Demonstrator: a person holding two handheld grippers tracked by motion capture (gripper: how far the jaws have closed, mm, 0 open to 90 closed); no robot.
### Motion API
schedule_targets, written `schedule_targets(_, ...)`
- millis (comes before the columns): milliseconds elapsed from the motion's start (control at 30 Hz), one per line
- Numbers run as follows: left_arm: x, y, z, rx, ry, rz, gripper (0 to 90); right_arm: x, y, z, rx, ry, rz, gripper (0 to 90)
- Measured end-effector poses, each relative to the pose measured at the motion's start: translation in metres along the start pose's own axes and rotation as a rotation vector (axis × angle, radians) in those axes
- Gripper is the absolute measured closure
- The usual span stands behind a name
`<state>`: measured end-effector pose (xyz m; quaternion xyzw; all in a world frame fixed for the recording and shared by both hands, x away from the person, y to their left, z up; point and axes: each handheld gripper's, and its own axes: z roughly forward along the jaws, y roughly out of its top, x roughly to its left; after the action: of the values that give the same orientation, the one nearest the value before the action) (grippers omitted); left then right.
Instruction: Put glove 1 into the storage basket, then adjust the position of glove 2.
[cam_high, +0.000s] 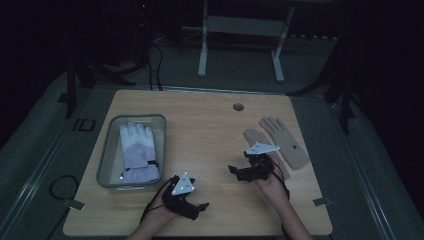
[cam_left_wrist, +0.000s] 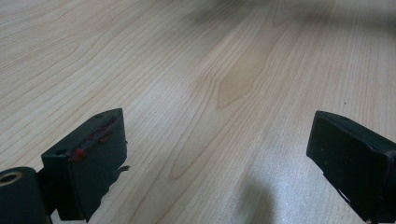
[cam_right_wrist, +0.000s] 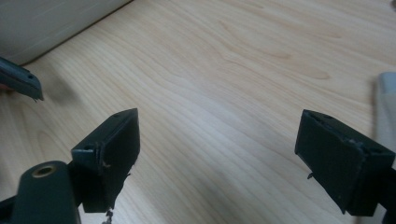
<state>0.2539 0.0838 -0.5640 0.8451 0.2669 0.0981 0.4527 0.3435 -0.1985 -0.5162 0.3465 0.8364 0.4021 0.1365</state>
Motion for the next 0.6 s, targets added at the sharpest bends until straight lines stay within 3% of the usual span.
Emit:
schedule_targets(233,0.001,0.000,-0.002,-0.012,0.002,-0.005,5.2,-0.009,0.003,-0.015,-0.017,0.008,-0.040,12.6)
schedule_targets(300,0.001,0.000,-0.001,-0.011,0.002,-0.001,5.2,-0.012,0.005,-0.018,-0.023,0.014,-0.033,12.3)
schedule_targets(333,0.001,-0.001,-0.002,-0.010,0.001,0.003,5.2,-0.018,0.007,-0.024,-0.033,0.018,0.006,12.2)
schedule_targets(467,0.000,0.000,-0.001,-0.014,0.009,0.016,5.2,-0.031,0.011,-0.034,-0.057,0.030,0.039,12.3)
schedule_targets(567,-0.001,0.000,-0.001,-0.011,0.011,0.024,5.2,-0.038,0.012,-0.038,-0.053,0.005,0.025,13.2)
schedule_targets(600,-0.001,-0.001,-0.001,-0.013,0.014,0.022,5.2,-0.045,0.012,-0.041,-0.042,-0.024,0.020,13.3)
